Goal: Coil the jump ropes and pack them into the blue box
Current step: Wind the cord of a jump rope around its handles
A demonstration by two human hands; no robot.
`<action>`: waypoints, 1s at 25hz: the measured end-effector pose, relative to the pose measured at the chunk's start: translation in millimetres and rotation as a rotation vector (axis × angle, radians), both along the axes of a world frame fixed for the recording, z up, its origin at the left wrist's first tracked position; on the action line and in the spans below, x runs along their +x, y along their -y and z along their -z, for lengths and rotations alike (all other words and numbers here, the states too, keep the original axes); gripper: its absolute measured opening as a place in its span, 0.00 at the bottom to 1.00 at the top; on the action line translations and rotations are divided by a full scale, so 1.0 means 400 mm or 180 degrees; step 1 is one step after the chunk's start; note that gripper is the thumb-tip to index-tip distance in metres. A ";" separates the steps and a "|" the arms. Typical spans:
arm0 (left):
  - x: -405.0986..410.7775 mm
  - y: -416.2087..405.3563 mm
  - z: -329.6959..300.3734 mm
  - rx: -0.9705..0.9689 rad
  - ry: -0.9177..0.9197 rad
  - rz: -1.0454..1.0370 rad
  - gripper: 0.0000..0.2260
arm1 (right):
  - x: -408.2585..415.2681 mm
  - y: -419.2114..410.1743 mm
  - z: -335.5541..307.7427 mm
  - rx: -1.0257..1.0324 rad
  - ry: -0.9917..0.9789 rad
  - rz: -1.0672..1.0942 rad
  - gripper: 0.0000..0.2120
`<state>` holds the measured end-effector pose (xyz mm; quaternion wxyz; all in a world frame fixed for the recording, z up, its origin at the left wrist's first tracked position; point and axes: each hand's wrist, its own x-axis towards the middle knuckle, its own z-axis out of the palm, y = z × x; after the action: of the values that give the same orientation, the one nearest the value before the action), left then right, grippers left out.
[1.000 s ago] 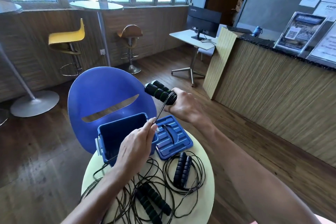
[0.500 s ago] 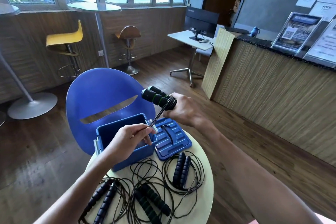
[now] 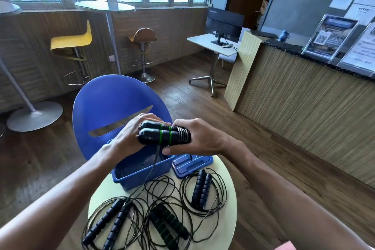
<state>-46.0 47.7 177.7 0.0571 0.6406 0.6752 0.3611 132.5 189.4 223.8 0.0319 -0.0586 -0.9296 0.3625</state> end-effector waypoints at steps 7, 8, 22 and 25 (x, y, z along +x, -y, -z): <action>-0.014 -0.050 -0.101 0.0218 -0.2780 0.0472 0.18 | 0.004 -0.001 0.030 0.0431 0.0595 -0.0329 0.24; -0.002 -0.051 -0.115 0.0342 -0.3010 0.0523 0.16 | 0.001 -0.002 0.034 0.0523 0.0675 -0.0319 0.25; 0.026 -0.026 -0.180 -0.0245 -0.3395 0.0132 0.10 | -0.013 0.038 0.050 0.1066 0.0584 -0.0247 0.17; 0.012 -0.010 -0.184 -0.0425 -0.3407 0.0005 0.10 | -0.016 0.058 0.070 0.1279 0.0419 -0.0219 0.18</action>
<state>-41.1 51.7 251.2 -0.2541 0.7307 0.6309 -0.0596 126.3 166.2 195.8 -0.0301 -0.0429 -0.9847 0.1661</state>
